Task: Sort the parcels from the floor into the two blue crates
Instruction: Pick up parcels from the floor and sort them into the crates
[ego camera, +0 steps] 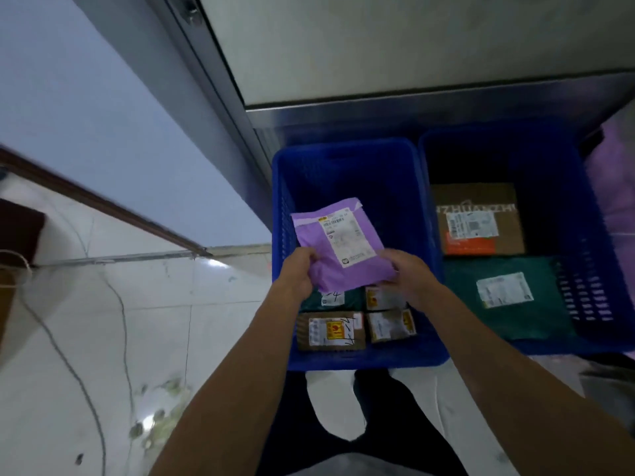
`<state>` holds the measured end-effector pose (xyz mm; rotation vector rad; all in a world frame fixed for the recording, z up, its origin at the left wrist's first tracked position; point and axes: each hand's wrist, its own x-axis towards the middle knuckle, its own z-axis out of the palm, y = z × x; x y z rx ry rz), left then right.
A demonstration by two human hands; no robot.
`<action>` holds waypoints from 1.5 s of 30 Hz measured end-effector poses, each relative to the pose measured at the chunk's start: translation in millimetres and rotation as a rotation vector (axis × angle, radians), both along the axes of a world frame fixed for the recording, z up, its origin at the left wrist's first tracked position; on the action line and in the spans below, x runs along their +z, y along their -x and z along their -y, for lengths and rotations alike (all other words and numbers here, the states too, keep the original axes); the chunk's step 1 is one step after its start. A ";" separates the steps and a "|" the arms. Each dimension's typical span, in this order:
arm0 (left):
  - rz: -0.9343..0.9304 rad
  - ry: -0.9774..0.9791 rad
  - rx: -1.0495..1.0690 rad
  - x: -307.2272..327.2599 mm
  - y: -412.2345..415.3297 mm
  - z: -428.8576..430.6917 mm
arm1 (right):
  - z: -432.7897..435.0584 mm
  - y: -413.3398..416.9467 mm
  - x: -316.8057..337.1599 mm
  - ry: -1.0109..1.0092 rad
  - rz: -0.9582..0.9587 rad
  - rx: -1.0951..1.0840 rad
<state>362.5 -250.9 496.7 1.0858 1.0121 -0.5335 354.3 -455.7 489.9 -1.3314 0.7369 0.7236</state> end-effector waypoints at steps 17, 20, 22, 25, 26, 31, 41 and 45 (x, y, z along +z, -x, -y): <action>-0.180 -0.145 -0.065 -168.5 16.4 -11.5 | -31.5 -43.7 -146.4 0.235 -0.007 0.116; -0.199 -0.406 -0.325 -205.7 20.5 -20.7 | -30.1 -44.6 -196.3 0.246 -0.040 0.171; -0.177 -0.486 -0.463 -220.4 26.5 -20.3 | -33.6 -39.4 -228.6 0.278 -0.059 0.198; -0.125 -0.621 -0.646 -243.4 32.7 -15.4 | -43.7 -25.5 -270.1 0.295 -0.088 0.255; -0.106 -0.697 -0.742 -247.9 34.6 -14.9 | -47.7 -20.5 -283.0 0.288 -0.104 0.281; 0.137 -0.881 -1.375 -275.3 44.6 -24.9 | -63.0 -8.7 -324.5 0.433 -0.082 0.397; 0.010 -0.772 -1.669 -299.1 35.8 -27.2 | -51.2 -2.5 -331.6 0.960 0.106 0.639; 0.033 -0.765 -1.713 -290.1 30.7 -27.8 | -54.8 1.5 -298.0 0.971 0.219 0.535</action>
